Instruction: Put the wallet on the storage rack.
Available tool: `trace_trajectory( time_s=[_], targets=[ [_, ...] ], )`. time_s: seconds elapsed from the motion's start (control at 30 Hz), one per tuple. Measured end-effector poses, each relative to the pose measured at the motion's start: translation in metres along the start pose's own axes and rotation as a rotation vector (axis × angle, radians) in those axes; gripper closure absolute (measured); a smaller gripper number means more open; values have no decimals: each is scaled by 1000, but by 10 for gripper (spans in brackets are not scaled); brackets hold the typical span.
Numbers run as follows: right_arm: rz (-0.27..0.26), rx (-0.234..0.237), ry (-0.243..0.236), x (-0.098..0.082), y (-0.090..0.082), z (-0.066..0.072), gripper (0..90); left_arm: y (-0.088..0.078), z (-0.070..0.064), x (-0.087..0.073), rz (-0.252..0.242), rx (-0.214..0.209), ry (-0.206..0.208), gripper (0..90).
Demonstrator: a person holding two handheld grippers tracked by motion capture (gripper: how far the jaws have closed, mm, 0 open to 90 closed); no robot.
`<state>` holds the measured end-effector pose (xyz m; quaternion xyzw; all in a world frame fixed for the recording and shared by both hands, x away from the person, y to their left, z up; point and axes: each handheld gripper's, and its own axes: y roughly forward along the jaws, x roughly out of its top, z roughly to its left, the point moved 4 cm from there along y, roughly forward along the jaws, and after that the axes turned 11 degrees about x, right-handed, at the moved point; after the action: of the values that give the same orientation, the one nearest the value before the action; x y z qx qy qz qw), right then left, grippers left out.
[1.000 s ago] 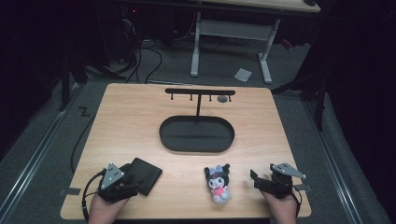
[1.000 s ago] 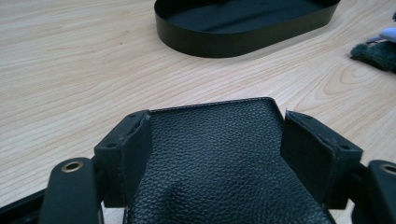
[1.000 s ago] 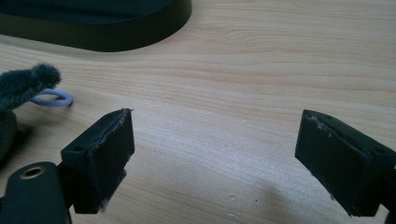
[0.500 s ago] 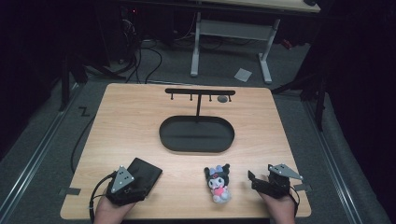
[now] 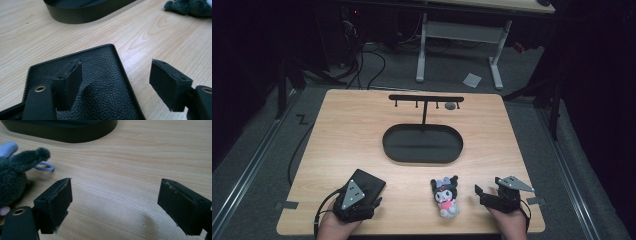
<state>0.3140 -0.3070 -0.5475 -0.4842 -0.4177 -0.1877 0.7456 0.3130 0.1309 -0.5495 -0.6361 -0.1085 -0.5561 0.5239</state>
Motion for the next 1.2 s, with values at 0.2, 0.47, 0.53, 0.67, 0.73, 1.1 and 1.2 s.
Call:
trace_trajectory(
  time_s=[0.2,0.47,0.53,0.67,0.73,1.1,1.2],
  targets=[
    [-5,-1,9,-1,-1,-2,131,3,-4,-1,16,-4,21,278],
    [-10,-8,5,-2,-1,-4,134,6,-7,-2,32,11,57,314],
    [-15,-9,2,-1,-2,-3,136,6,-6,-2,32,15,58,327],
    [-31,-15,-3,0,-3,-2,143,7,-6,-3,36,21,66,351],
    [-34,-17,-6,1,-4,-2,143,7,-6,-3,38,33,78,376],
    [-40,-24,1,0,-6,-5,145,7,-6,-4,51,82,108,495],
    [-38,-24,5,0,-6,-5,145,8,-8,-4,55,101,131,495]
  ],
)
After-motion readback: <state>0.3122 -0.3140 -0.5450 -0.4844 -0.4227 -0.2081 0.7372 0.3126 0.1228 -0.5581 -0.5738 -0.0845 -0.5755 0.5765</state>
